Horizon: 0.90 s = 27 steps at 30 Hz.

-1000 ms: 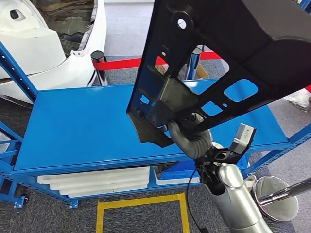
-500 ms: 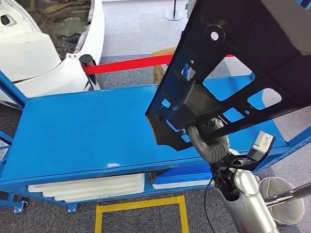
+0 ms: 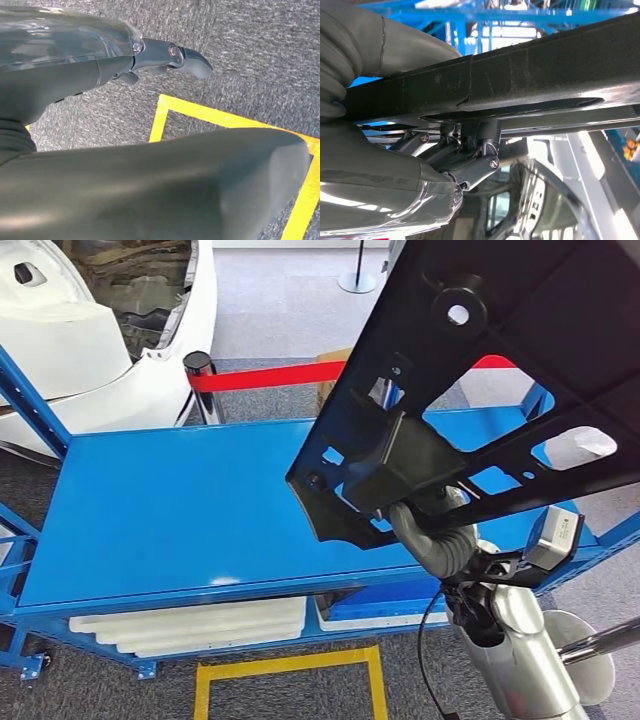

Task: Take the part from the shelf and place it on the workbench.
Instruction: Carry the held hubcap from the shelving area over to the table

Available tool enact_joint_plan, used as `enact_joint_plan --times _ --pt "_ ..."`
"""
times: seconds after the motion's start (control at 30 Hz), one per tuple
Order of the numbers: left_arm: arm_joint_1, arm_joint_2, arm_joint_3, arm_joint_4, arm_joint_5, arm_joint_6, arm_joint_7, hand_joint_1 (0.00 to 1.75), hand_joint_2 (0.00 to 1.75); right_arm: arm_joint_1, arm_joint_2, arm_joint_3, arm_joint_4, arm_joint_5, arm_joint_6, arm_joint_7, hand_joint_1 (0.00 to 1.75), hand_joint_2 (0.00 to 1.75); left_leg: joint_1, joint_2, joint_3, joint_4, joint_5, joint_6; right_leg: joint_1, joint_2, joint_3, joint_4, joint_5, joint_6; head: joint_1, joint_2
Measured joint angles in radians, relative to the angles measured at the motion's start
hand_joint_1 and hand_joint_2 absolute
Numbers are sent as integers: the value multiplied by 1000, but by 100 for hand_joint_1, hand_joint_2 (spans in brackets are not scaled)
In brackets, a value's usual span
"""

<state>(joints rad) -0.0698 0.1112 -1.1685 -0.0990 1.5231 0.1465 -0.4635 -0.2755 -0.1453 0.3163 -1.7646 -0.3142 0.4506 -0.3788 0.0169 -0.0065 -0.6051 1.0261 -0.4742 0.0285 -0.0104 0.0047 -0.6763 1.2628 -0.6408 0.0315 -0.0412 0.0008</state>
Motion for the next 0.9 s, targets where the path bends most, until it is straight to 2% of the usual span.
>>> enact_joint_plan --times 0.03,0.07,0.1,0.13,0.2,0.23,0.27,0.33,0.37,0.4,0.43,0.5,0.53,0.57,0.6,0.67,0.7,0.73,0.77,0.83,0.87,0.9 --pt "0 1 0 1 0 0 0 0 175 -1 -5 3 0 -3 0 1 175 175 -2 0 -4 0 4 2 0 0 -5 34 -12 1 0 0" --pt "1 2 0 1 0 0 0 0 175 -3 -10 5 -1 -7 0 2 175 175 -4 0 -8 1 8 2 0 0 8 29 -5 0 0 0" --pt "1 3 0 1 0 0 0 0 175 -5 -14 6 -2 -11 0 2 175 175 -6 0 -12 1 12 2 1 0 39 -14 18 -3 0 0" --pt "2 4 0 2 0 0 0 0 175 -8 -17 7 -5 -16 1 1 175 175 -8 0 -14 1 16 2 3 0 84 -85 48 -8 0 0" --pt "2 4 0 2 0 -2 1 0 175 -14 -23 7 -13 -22 2 1 175 175 -10 -1 -19 1 24 -5 10 0 164 -222 84 -20 0 0" --pt "3 5 0 3 0 -3 1 0 175 -16 -26 8 -16 -24 3 1 175 175 -9 -1 -21 0 29 -10 14 1 183 -258 91 -24 0 0" --pt "3 6 0 3 0 -5 2 0 175 -16 -30 8 -19 -24 3 1 175 175 -8 -1 -23 -2 35 -16 17 1 187 -272 92 -27 0 0" --pt "4 8 -1 4 0 -6 2 0 175 -16 -36 7 -20 -25 3 0 175 175 -5 -1 -25 -4 39 -27 17 -2 182 -278 107 -35 0 0" --pt "5 8 -1 4 0 -6 2 0 175 -16 -38 7 -20 -25 3 -1 175 175 -5 -1 -29 4 25 -32 15 -4 177 -282 115 -42 -1 0" --pt "6 9 -2 4 0 -6 2 0 175 -15 -40 7 -20 -26 3 -3 175 175 -5 -1 -39 30 -4 -37 12 -7 170 -285 124 -49 -1 0" --pt "6 10 -4 4 0 -7 2 0 175 -14 -40 7 -20 -27 3 -6 175 175 -3 -1 -54 76 -48 -41 10 -9 162 -287 133 -53 -1 0" --pt "5 13 -7 5 0 -7 2 0 175 -7 -42 7 -20 -29 5 -11 175 175 -1 -1 -91 204 -130 -49 10 -11 140 -284 147 -56 -2 0" --pt "5 15 -8 5 -1 -8 2 0 175 -4 -43 6 -20 -30 6 -14 175 175 1 -1 -98 250 -146 -52 9 -12 129 -283 154 -54 -2 0" --pt "5 17 -9 5 -1 -9 2 0 175 0 -43 6 -20 -30 8 -16 175 175 3 0 -90 265 -143 -55 9 -13 118 -281 161 -52 -2 0" --pt "4 18 -11 5 -1 -11 2 0 175 2 -43 6 -20 -31 10 -19 175 175 5 0 -63 239 -122 -57 8 -13 108 -277 166 -50 -2 0" --pt "2 24 -17 5 -1 -18 2 0 175 2 -43 6 -20 -31 14 -25 175 175 10 1 30 105 -75 -61 6 -13 89 -264 172 -43 -2 0" --pt "1 27 -20 6 -1 -23 3 0 175 1 -44 5 -20 -32 15 -27 175 175 10 1 68 41 -64 -58 7 -13 81 -257 174 -38 -2 0" --pt "-1 30 -24 6 -1 -26 4 0 175 0 -44 5 -19 -33 16 -29 175 175 9 0 90 0 -61 -55 8 -13 74 -251 178 -32 -1 0" --pt "-1 32 -28 6 -1 -28 7 0 175 -2 -44 4 -19 -34 18 -31 175 175 7 -1 96 -16 -64 -49 9 -13 69 -249 183 -25 -1 0" --pt "-1 35 -34 7 -1 -32 18 0 175 -3 -44 3 -18 -37 22 -32 175 175 5 0 86 -18 -55 -32 7 -12 62 -247 192 -11 -1 0" --pt "0 37 -37 8 -1 -35 25 0 175 -4 -44 2 -18 -38 24 -33 175 175 5 2 79 -18 -48 -20 6 -11 56 -239 181 -5 0 0" --pt "0 39 -39 8 -1 -38 32 0 175 -5 -44 1 -16 -39 25 -34 175 175 5 4 70 -19 -39 -9 4 -10 48 -218 155 -1 0 0"
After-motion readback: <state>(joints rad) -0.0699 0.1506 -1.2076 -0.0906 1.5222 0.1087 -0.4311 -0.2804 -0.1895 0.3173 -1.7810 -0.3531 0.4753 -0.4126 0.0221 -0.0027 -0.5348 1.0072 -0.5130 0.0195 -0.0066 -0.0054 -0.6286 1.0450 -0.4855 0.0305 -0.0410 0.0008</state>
